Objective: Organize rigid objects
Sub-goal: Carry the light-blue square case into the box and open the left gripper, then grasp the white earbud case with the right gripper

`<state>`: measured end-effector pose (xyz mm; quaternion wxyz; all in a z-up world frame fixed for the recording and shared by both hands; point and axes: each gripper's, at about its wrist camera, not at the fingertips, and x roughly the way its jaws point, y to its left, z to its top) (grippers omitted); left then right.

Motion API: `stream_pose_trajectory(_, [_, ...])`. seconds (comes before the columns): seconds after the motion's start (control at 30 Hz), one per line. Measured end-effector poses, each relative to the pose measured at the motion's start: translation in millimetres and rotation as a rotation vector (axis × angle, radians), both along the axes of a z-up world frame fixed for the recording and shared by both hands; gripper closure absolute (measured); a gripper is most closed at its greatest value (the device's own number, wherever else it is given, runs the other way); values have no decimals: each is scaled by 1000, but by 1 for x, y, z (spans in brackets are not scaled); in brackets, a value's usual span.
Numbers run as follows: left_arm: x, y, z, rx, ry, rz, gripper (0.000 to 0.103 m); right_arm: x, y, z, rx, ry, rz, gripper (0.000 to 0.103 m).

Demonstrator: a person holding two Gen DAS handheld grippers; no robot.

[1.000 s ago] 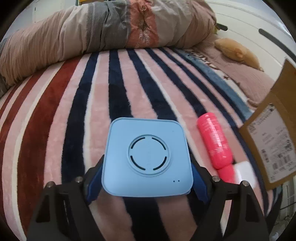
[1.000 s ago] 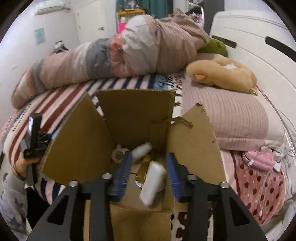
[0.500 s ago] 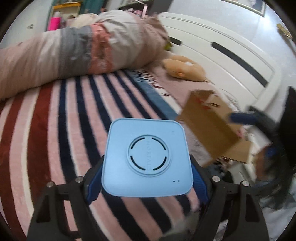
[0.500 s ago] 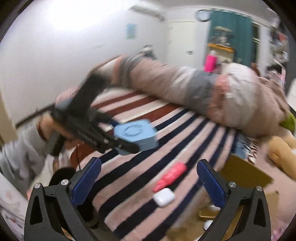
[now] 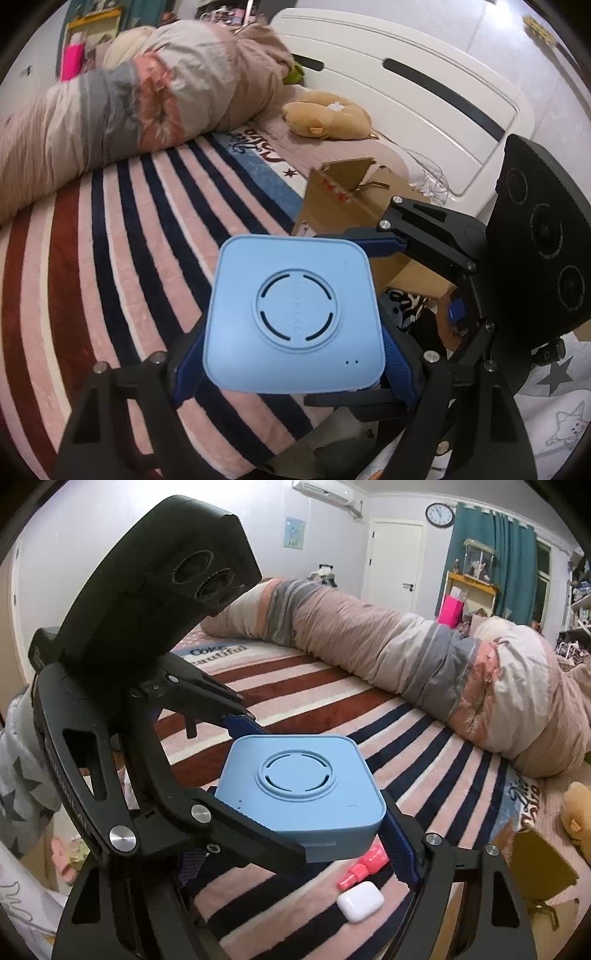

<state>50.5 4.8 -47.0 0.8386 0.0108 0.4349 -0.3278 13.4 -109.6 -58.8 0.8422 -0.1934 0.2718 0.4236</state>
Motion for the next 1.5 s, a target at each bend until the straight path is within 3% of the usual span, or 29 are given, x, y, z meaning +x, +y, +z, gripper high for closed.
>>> stream_pose_trajectory(0.3, [34, -114, 39, 75, -56, -175, 24, 6, -89, 35, 53, -75, -152, 25])
stream_pose_trajectory(0.47, [67, -176, 25, 99, 18, -264, 24, 30, -153, 28, 59, -13, -259, 25])
stream_pose_trajectory(0.63, [79, -194, 12, 125, 58, -268, 23, 46, -174, 13, 39, 65, -307, 24])
stream_pose_trajectory(0.77, [79, -181, 16, 122, 29, -222, 11, 53, -176, -1, -2, 129, -362, 11])
stream_pose_trajectory(0.87, [78, -166, 18, 134, 6, -188, 10, 51, -182, -2, 7, 133, -384, 11])
stream_pose_trajectory(1.0, [73, -131, 27, 81, -25, -116, 10, 46, -181, 4, 18, 101, -403, 4])
stream_pose_trajectory(1.2, [57, -51, 32, 53, -108, 107, 10, 26, -166, 23, 70, 49, -434, 4])
stream_pose_trajectory(1.3, [45, -5, 18, 78, -137, 242, 10, 10, -145, 38, 142, 48, -361, 4])
stream_pose_trajectory(1.37, [37, 19, 5, 91, -155, 293, 10, -3, -119, 46, 168, 26, -323, 10])
stream_pose_trajectory(1.43, [31, 39, -9, 91, -157, 331, 10, -15, -93, 45, 166, -8, -301, 30])
stream_pose_trajectory(1.5, [27, 58, -26, 81, -152, 363, 10, -25, -67, 32, 177, 10, -278, 42])
